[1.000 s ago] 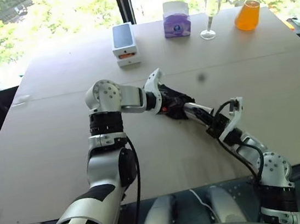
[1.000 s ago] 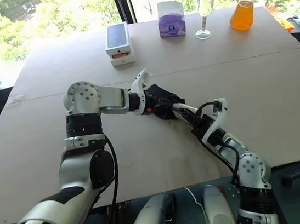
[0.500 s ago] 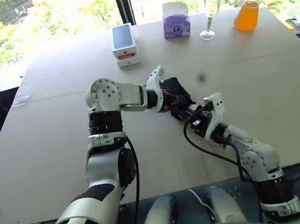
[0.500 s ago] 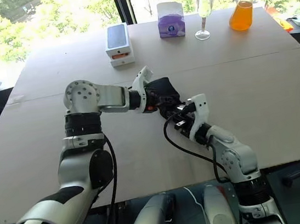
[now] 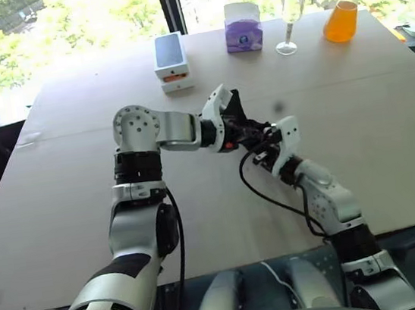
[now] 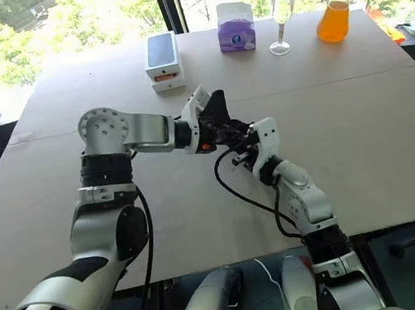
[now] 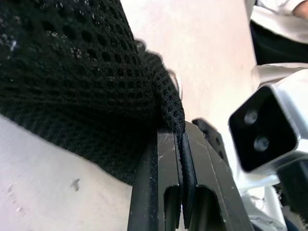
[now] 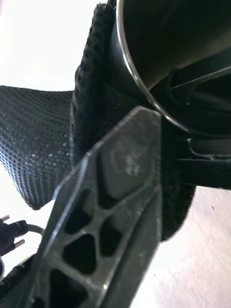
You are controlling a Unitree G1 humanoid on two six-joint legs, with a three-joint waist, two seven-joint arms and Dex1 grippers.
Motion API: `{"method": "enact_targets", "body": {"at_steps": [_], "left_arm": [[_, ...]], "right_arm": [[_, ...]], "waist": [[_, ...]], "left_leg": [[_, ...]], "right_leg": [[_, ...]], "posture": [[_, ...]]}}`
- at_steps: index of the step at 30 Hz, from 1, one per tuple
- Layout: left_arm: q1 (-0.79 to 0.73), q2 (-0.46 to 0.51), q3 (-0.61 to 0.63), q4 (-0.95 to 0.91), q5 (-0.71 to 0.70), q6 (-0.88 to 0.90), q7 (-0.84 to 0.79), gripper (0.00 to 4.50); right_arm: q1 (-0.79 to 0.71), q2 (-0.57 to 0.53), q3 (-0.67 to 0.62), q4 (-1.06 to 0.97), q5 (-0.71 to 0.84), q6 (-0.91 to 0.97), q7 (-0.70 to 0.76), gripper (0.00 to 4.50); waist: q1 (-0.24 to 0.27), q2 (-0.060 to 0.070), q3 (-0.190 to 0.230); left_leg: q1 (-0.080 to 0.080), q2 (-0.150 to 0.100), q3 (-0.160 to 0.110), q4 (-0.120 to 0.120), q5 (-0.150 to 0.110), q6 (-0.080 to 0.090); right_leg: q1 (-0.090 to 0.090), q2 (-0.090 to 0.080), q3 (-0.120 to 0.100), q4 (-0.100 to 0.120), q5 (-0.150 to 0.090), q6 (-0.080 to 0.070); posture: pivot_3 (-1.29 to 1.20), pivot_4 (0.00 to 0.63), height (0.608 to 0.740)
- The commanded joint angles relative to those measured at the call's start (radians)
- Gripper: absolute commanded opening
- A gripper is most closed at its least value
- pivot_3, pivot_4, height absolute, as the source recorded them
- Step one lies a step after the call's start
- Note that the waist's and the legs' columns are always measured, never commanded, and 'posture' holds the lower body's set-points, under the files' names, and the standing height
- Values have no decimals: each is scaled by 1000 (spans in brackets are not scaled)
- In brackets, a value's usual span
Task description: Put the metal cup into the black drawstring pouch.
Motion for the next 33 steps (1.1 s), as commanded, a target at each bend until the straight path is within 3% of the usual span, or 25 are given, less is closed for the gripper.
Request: {"method": "enact_targets", "body": {"at_steps": [1,7,13,18,21,28,33], "left_arm": [[0,-38,6,8,-88,22,40,0],[-18,-74,65,23,-90,22,106,0],[-58,-110,129,26,-39,22,115,0],[8,-23,45,-68,-113,22,80,0],[48,0,14,-129,-147,22,69,0],[34,-59,48,-75,-174,22,119,0],[68,-45,125,-40,-189,22,167,0]], "right_arm": [[-92,-11,93,1,-113,-99,25,83],[-162,-58,205,90,-277,-245,102,83],[-167,-57,180,137,-302,-280,130,83],[-206,0,-9,185,-164,-182,49,83],[-210,-12,-21,179,-148,-184,73,83],[-173,16,10,82,-91,-153,117,83],[-82,45,-140,-44,154,-23,121,83]], "waist": [[1,0,0],[1,0,0],[1,0,0],[-12,0,0],[-16,0,0],[-15,0,0],[-18,0,0]], "left_leg": [[0,0,0,0,0,0],[0,0,0,1,0,0],[0,0,0,1,0,0],[-1,0,0,1,0,0],[-1,0,0,1,0,0],[-1,0,-1,1,0,0],[-1,0,-1,1,0,0]], "right_leg": [[0,0,0,0,0,0],[0,0,0,0,0,0],[0,0,-1,0,0,0],[0,-1,0,0,0,0],[1,-1,1,0,0,0],[1,0,0,0,0,0],[0,0,0,0,0,0]], "posture": [[0,150,740],[0,150,740],[0,150,740],[0,150,740],[0,150,740],[0,150,740],[0,150,740]]}}
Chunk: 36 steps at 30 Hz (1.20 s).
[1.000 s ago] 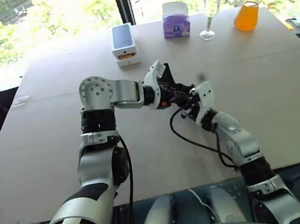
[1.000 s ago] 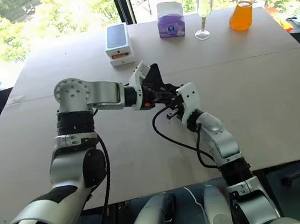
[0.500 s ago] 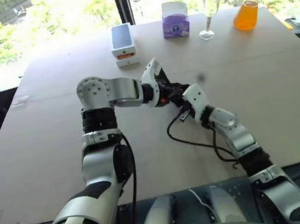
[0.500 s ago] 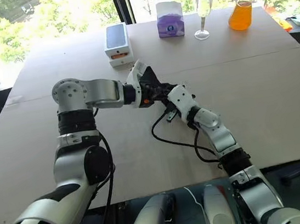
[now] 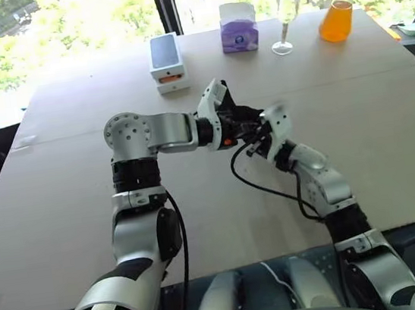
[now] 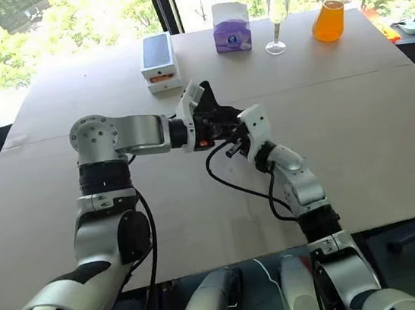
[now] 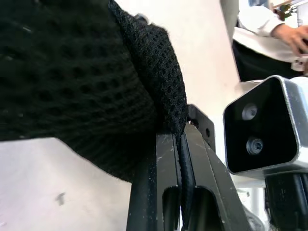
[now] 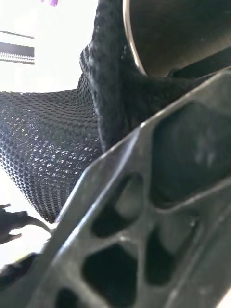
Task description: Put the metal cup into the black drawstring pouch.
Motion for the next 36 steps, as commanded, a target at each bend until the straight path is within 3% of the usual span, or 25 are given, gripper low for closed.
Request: {"method": "enact_targets", "body": {"at_steps": [1,5,11,14,19,22,24,28,31,35,36], "left_arm": [[24,-10,34,44,-41,28,30,0],[8,-67,40,71,-43,28,44,0],[-31,-184,75,107,-24,23,78,0],[-68,-190,86,148,7,24,56,0],[-65,-137,106,159,-2,27,48,0],[27,-85,72,85,-64,28,74,0],[66,-75,86,35,-75,28,105,0],[109,-154,107,-77,-91,-18,174,0],[201,-172,70,-264,-41,-108,121,0],[294,-69,-17,-416,64,-156,2,0],[317,-12,-68,-460,121,-184,-50,0]], "right_arm": [[39,18,-89,-163,190,70,22,83],[79,-40,-33,-268,194,141,57,83],[78,-182,217,-273,-93,52,94,83],[39,-224,306,-232,-199,1,133,83],[24,-221,269,-218,-197,-33,130,83],[6,-171,188,-195,-119,-1,112,83],[-11,-172,211,-176,-132,-1,141,83],[-55,-183,282,-106,-175,-47,216,83],[-100,-193,328,-20,-248,-73,225,83],[-136,-179,293,27,-260,-61,191,83],[-144,-183,295,45,-272,-77,192,361]], "waist": [[2,0,0],[6,0,0],[9,0,0],[7,0,0],[17,0,0],[15,0,0],[20,0,0],[24,-1,0],[24,-1,0],[19,-1,0],[20,-1,0]], "left_leg": [[0,0,0,0,0,0],[0,0,0,0,0,0],[0,0,0,0,0,0],[0,0,1,0,0,0],[0,0,1,1,0,0],[0,0,1,0,0,0],[1,1,0,0,0,0],[0,0,0,1,0,0],[0,0,1,1,0,0],[0,1,1,0,0,0],[1,1,1,0,0,0]], "right_leg": [[0,0,0,0,0,0],[0,0,0,0,0,0],[0,2,0,0,0,0],[-1,1,1,1,0,0],[0,1,1,0,0,0],[0,0,2,0,0,0],[0,0,2,0,0,0],[0,1,2,-1,0,0],[1,1,2,-1,0,0],[0,1,2,0,0,0],[0,1,3,0,0,0]], "posture": [[0,150,740],[0,150,740],[0,150,740],[0,150,740],[0,150,740],[0,150,740],[0,150,740],[0,150,740],[0,150,740],[0,150,740],[0,150,740]]}}
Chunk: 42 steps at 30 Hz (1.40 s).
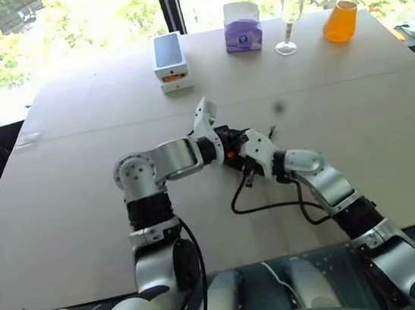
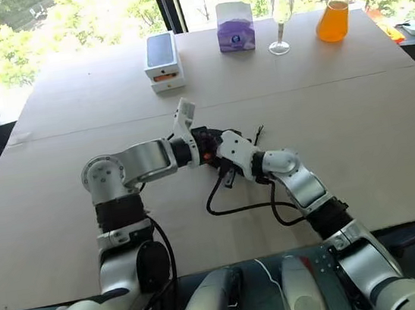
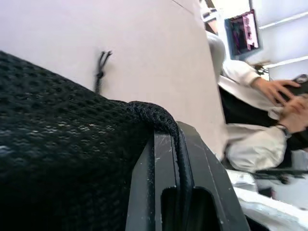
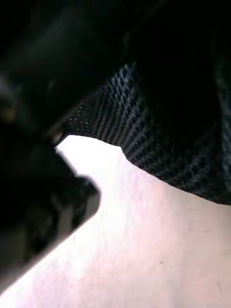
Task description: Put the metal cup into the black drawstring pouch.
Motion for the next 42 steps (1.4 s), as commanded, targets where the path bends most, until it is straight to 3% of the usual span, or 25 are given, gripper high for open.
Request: {"method": "enact_targets", "body": {"at_steps": [1,5,8,12,22,25,27,32,42], "left_arm": [[63,125,-156,-150,146,-77,-164,0],[105,306,-287,-198,293,-168,-355,0],[116,384,-351,-180,382,-246,-471,0],[126,388,-356,-155,439,-305,-559,0],[131,393,-374,-141,557,-372,-691,0],[141,417,-394,-144,598,-397,-740,0],[150,430,-391,-142,612,-414,-774,0],[159,422,-328,-140,592,-422,-816,0],[188,417,-243,-175,537,-390,-855,0]], "right_arm": [[-60,13,2,26,-37,-60,-19,740],[-99,51,14,72,-58,-63,-32,2095],[-105,58,-1,53,-41,-25,-11,2095],[-70,10,-9,-36,-61,2,-15,169],[23,-75,-44,-351,-53,193,-40,30],[55,-140,-71,-422,-66,227,-34,1237],[51,-195,-73,-399,-131,198,-75,2340],[27,-250,-28,-249,-223,95,-111,2340],[-70,-58,-33,56,-221,-33,-229,2340]], "waist": [[1,0,0],[2,0,0],[4,0,0],[10,0,0],[6,0,0],[8,0,0],[8,0,0],[6,0,0],[3,0,0]], "left_leg": [[1,0,0,0,0,0],[6,-1,1,-2,0,0],[8,-1,1,-4,0,0],[8,-1,0,-4,0,0],[8,0,-1,-8,0,0],[8,-1,-1,-9,0,0],[8,-1,-1,-8,0,0],[8,0,-2,-10,0,0],[8,0,-1,-12,0,0]], "right_leg": [[0,1,0,0,0,0],[5,2,1,-2,0,0],[5,2,2,-1,0,0],[6,2,0,-5,0,0],[6,1,-1,-7,0,0],[7,1,-1,-9,0,0],[8,1,-1,-11,0,0],[8,0,-2,-12,0,0],[7,0,-1,-13,0,0]], "posture": [[0,150,740],[0,150,740],[0,150,740],[0,150,740],[0,150,740],[0,150,740],[0,150,740],[0,150,740],[0,150,740]]}}
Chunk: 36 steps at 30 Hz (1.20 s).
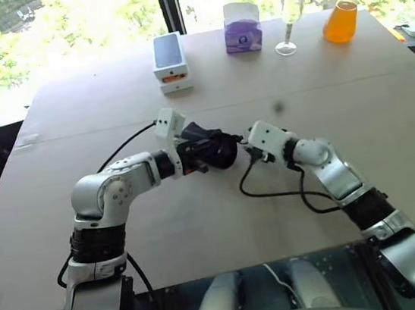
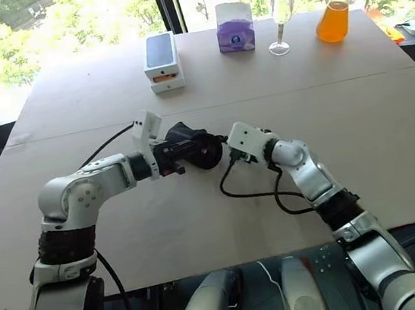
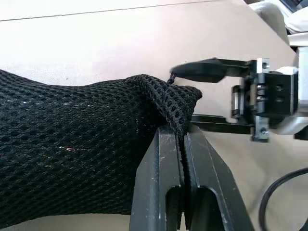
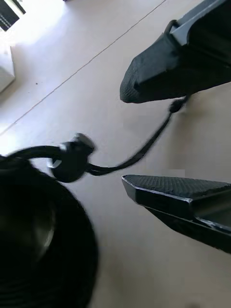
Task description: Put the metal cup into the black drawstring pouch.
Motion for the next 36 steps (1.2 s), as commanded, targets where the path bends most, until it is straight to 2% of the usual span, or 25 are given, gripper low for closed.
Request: {"method": "enact_targets", "body": {"at_steps": [1,7,8,9,12,21,24,25,26,27,29,33,36], "left_arm": [[5,7,44,-51,-28,4,-15,0],[-2,2,88,-54,-49,28,2,0],[-2,2,91,-53,-48,29,2,0],[-2,4,94,-52,-48,29,0,0],[7,11,98,-54,-47,26,-5,0],[26,31,94,-57,-31,16,-31,0],[29,56,72,-109,-53,14,-89,857],[25,64,69,-121,-65,15,-110,1366],[20,75,66,-127,-72,15,-135,1647],[16,87,61,-129,-75,9,-161,2269],[-11,117,54,-138,-85,-7,-225,3123],[-130,134,-12,-107,-16,-94,-296,3123],[-212,86,-90,-39,61,-186,-320,3123]], "right_arm": [[-32,29,-30,47,23,-47,-23,2340],[-65,74,-40,154,25,-76,-45,2340],[-68,75,-40,169,19,-85,-52,1834],[-68,74,-42,179,16,-93,-61,1604],[-62,59,-46,192,0,-116,-94,130],[-61,14,-128,107,-8,-135,-200,45],[-50,-12,-149,31,-18,-114,-213,0],[-41,-23,-153,-9,-24,-103,-212,0],[-33,-32,-157,-45,-27,-90,-209,0],[-29,-37,-159,-73,-29,-77,-204,0],[-13,-49,-156,-149,-37,-41,-189,0],[-1,-63,-144,-258,-51,22,-160,0],[-3,-69,-136,-305,-62,54,-143,0]], "waist": [[3,0,0],[-1,0,0],[-3,0,0],[-3,0,0],[-1,0,0],[-2,0,0],[-1,0,0],[0,0,0],[2,0,0],[2,0,0],[1,0,0],[4,0,0],[5,0,0]], "left_leg": [[0,0,0,0,0,0],[0,0,0,0,0,0],[1,0,0,0,0,0],[1,0,0,0,0,0],[1,0,0,0,0,0],[1,0,0,0,0,0],[1,0,0,-1,0,0],[1,0,0,-1,0,0],[1,0,0,-1,0,0],[1,0,0,-1,0,0],[1,0,0,-1,0,0],[1,0,0,-1,0,0],[1,-1,0,-1,0,0]], "right_leg": [[0,0,0,0,0,0],[1,1,-1,0,0,0],[1,1,0,0,0,0],[1,1,0,0,0,0],[1,1,0,0,0,0],[1,1,0,0,0,0],[0,1,0,0,0,0],[0,1,0,0,0,0],[0,1,0,0,0,0],[0,1,0,0,0,0],[0,1,0,0,0,0],[0,1,0,0,0,0],[1,1,-1,-1,0,0]], "posture": [[0,150,740],[0,150,740],[0,150,740],[0,150,740],[0,150,740],[0,150,740],[0,150,740],[0,150,740],[0,150,740],[0,150,740],[0,150,740],[0,150,740],[0,150,740]]}}
